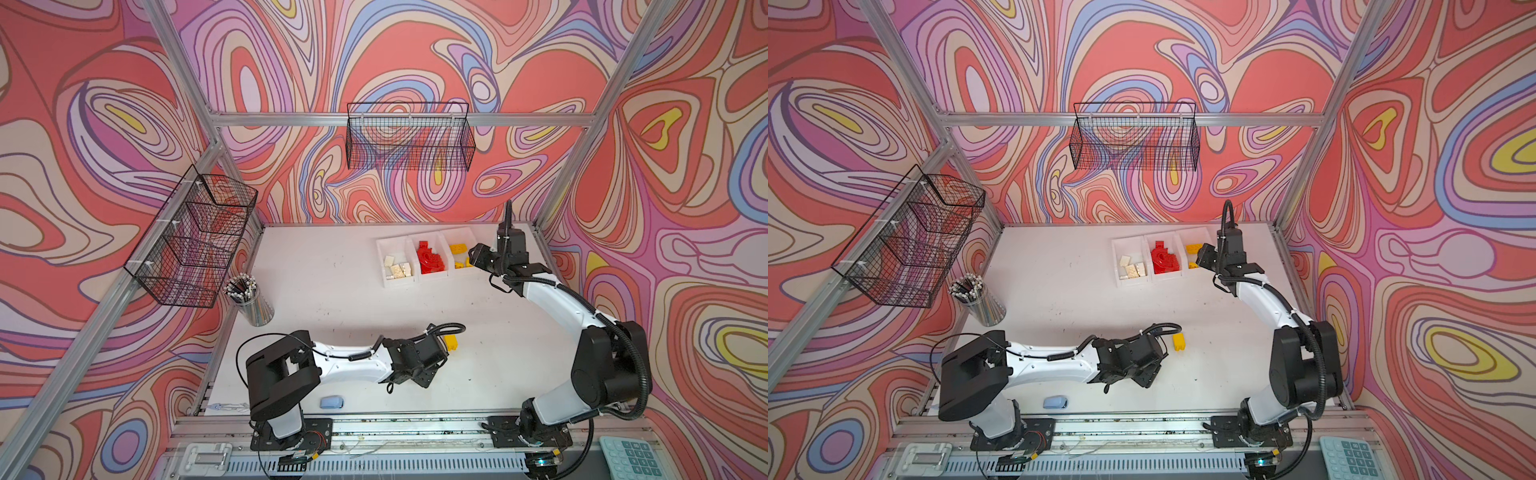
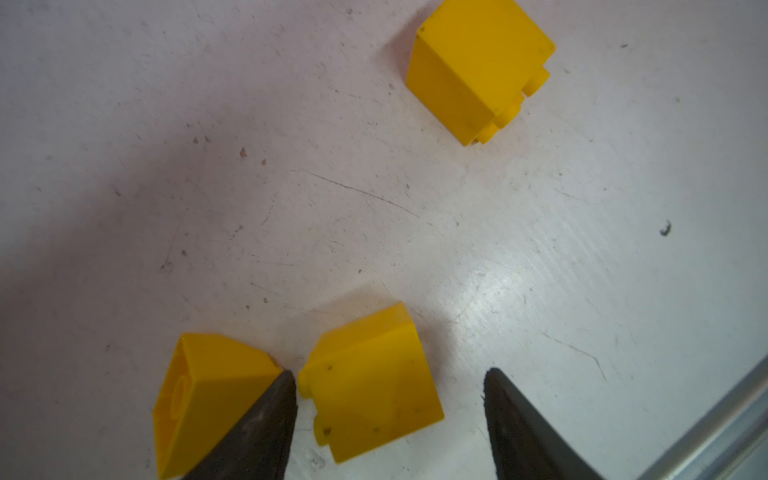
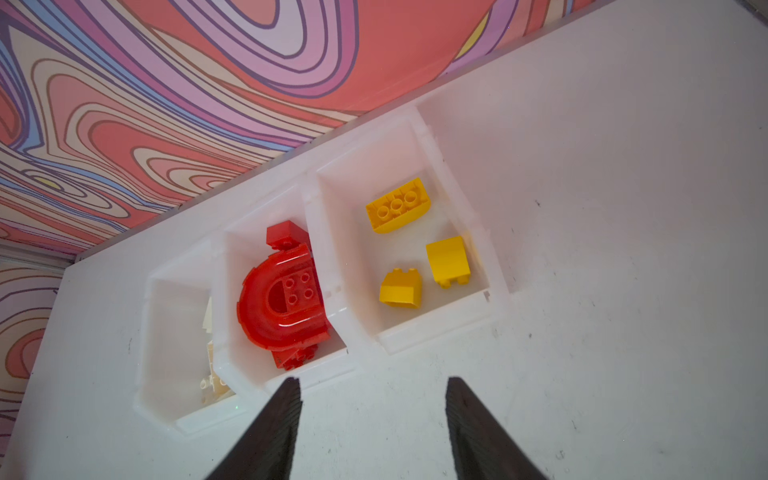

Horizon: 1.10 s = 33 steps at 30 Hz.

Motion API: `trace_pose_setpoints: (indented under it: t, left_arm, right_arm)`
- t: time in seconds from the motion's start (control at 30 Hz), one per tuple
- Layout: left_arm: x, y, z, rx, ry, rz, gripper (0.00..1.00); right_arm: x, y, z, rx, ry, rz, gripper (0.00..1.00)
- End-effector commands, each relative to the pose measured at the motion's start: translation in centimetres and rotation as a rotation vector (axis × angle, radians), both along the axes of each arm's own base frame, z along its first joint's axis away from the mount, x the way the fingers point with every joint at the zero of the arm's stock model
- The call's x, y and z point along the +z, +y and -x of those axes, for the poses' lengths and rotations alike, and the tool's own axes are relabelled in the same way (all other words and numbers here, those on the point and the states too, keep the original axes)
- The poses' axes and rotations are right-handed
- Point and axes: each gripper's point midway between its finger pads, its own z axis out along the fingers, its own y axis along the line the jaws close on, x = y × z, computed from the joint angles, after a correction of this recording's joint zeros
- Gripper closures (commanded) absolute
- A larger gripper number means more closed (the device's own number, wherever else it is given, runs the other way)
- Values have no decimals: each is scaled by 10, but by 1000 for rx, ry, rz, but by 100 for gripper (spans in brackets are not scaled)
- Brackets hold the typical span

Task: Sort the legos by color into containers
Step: 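Grasp a yellow 2x2 brick with the left gripper while the right gripper withdraws, then carry the yellow brick into the yellow compartment and release it with the left gripper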

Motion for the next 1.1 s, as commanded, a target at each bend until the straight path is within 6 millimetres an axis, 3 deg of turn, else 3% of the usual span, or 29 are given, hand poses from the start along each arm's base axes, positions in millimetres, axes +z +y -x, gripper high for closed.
trace_pose_setpoints:
  t: [0.0,0.3,0.43,0.53,0.63,0.8,1.07]
  left_arm:
    - [-4,0,3,13,28,-34,33]
    - [-11,-2,2,14,37,-71,57]
    - [-6,-4,-1,14,21,-68,67]
    - [4,-7,-5,9,-2,-55,69]
    - [22,-13,-12,-16,-46,-50,70]
    - [70,-29,-36,-59,-93,18,69]
    - [148,-46,-110,-63,-175,203,69]
  right_arm:
    - [20,0,4,-1,-61,-30,41]
    - [25,1,21,14,-77,-47,41]
    - [27,5,27,34,-79,-58,41]
    - [23,7,32,50,-68,-63,41]
    - [19,10,40,66,-59,-72,41]
    - [-1,12,59,89,-18,-87,41]
    - [-53,8,105,90,91,-88,40]
